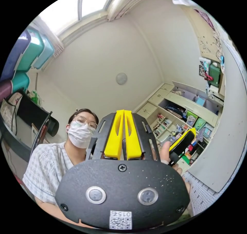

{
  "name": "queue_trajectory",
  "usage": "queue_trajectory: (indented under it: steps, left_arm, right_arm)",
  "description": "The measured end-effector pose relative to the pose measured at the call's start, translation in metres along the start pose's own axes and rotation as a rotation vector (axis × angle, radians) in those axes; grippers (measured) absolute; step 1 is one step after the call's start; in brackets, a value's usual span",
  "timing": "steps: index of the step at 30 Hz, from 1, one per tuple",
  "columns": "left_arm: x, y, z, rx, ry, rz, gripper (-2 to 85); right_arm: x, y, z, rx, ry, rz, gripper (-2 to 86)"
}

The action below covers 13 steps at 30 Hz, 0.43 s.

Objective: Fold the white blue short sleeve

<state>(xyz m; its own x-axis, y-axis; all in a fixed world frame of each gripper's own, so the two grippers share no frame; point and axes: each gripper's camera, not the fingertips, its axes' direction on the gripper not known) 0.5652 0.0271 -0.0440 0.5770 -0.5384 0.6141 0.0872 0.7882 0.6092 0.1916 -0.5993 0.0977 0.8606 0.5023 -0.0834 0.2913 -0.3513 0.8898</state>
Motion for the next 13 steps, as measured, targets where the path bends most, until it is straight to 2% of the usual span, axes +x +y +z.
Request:
queue_trajectory:
  steps: [2,4,6,8,9,11,13]
  left_arm:
    - [-0.001,-0.007,-0.014,0.05,0.075,-0.008,0.0]
    - [-0.008,-0.01,-0.026,0.137,0.213,-0.01,0.0]
    - [-0.014,-0.01,-0.03,0.203,0.361,0.012,0.0]
    - [-0.021,-0.01,-0.03,0.257,0.506,0.041,0.1]
    - [-0.027,-0.009,-0.026,0.276,0.596,0.015,0.1]
    - [-0.032,-0.013,-0.014,0.271,0.731,-0.006,0.2]
    - [-0.029,-0.029,0.02,0.094,0.869,-0.033,0.6]
  right_arm:
    - [-0.018,0.025,0.009,-0.064,0.04,-0.087,-0.5]
    - [-0.042,0.046,0.01,-0.097,0.195,-0.236,-0.4]
    - [-0.062,0.074,0.02,-0.143,0.554,-0.415,-0.3]
    - [-0.048,0.115,0.048,-0.252,1.232,-0.551,0.2]
    - [-0.026,0.139,0.061,-0.312,1.482,-0.612,0.7]
    - [0.01,0.173,0.074,-0.391,1.639,-0.662,2.3]
    - [0.052,0.201,0.084,-0.454,1.714,-0.641,4.7]
